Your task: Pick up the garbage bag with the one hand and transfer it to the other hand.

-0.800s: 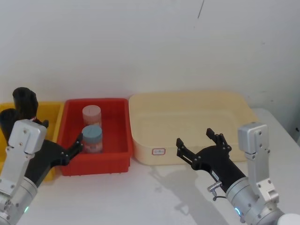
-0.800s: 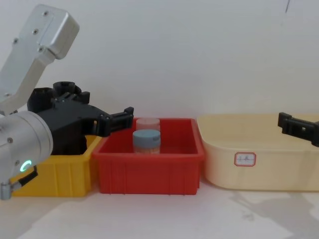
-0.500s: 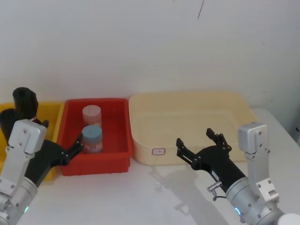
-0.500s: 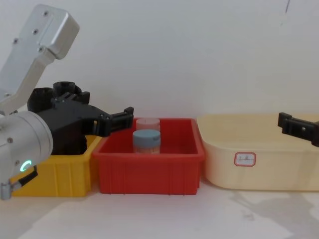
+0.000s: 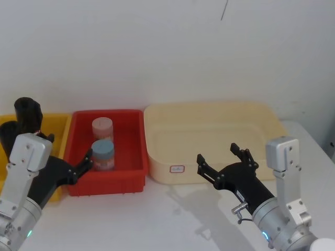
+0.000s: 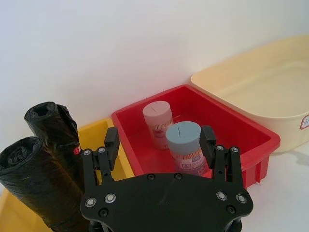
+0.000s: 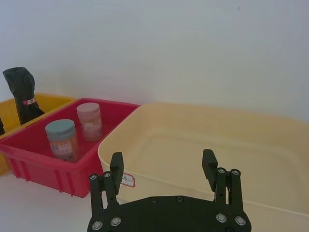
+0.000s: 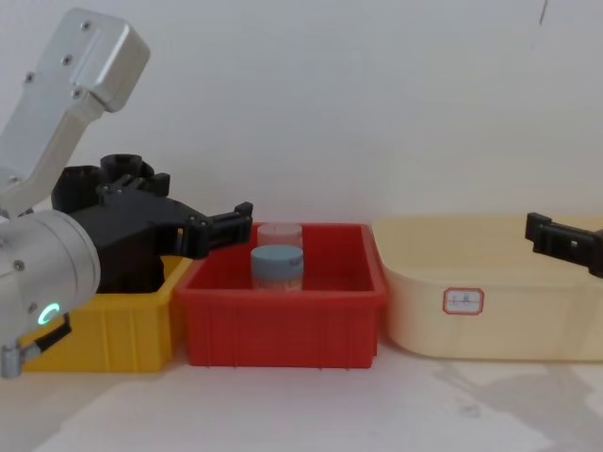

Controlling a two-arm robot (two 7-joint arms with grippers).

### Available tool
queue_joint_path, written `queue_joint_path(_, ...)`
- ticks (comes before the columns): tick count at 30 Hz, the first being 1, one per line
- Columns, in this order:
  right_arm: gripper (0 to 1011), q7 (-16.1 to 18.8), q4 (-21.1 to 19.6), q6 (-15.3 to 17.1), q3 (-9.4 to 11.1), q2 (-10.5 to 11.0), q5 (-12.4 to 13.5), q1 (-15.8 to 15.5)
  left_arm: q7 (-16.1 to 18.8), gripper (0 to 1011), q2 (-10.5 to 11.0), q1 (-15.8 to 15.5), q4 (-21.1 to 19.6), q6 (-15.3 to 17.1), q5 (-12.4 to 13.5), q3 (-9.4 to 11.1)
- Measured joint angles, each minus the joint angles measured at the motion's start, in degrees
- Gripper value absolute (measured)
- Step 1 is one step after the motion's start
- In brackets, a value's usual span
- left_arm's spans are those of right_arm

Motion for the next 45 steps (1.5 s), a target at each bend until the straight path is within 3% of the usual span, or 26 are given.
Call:
queue_joint_path(28, 1000, 0.00, 0.00, 0.00, 0.00, 0.00, 0.00, 0.00, -0.43, 1001, 0.02, 0.12, 0.00, 0.04, -0.24, -0.21)
queue_joint_path(35, 1000, 0.00, 0.00, 0.00, 0.00, 0.00, 0.00, 0.00, -2.16, 1001, 1.16, 1.65, -0.98, 0.19, -2.15, -1.43)
queue_joint_path(45, 1000, 0.00, 0.00, 0.00, 0.00, 0.00, 0.00, 0.00, -4.83, 1001, 4.12, 6.32, -3.86, -0.37, -6.14, -5.02)
